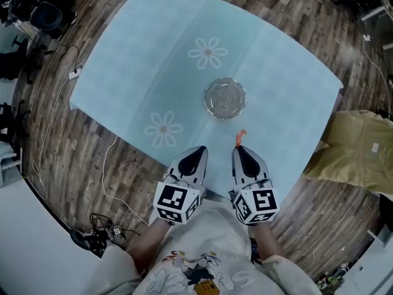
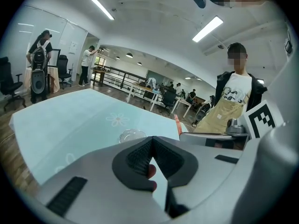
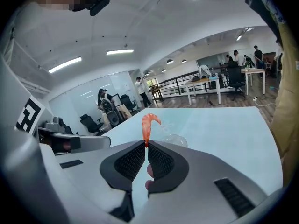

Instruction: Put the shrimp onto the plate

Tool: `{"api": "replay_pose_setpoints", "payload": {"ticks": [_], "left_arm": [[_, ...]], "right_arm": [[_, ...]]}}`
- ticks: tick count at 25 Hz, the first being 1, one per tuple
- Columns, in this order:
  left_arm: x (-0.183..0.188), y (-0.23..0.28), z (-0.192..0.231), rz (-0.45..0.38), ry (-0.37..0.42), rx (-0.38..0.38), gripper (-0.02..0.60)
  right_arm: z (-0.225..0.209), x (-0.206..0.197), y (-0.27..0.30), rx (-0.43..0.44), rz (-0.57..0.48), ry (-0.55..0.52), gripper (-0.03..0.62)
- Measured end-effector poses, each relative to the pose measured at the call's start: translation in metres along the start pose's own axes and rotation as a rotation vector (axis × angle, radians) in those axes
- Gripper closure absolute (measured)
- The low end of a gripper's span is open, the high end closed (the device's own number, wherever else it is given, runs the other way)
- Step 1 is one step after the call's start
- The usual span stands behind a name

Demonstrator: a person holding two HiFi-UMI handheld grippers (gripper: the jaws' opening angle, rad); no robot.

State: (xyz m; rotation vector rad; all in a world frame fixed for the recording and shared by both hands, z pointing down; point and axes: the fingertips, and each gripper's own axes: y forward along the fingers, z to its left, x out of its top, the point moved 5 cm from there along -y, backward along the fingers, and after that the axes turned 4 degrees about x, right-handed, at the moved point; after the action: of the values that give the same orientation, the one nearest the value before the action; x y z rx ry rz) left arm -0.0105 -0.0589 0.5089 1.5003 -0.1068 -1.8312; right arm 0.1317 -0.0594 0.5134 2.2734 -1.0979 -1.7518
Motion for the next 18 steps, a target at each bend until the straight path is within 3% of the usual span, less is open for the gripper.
{"api": "replay_pose_setpoints", "payload": {"ticks": [18], "left_arm": [[-0.032, 0.053, 0.026, 0.104, -0.018, 0.001, 0.574]], "right_arm": [[-0.040, -0.042, 0.069, -0.012, 0.186, 0.086, 0.556]]}}
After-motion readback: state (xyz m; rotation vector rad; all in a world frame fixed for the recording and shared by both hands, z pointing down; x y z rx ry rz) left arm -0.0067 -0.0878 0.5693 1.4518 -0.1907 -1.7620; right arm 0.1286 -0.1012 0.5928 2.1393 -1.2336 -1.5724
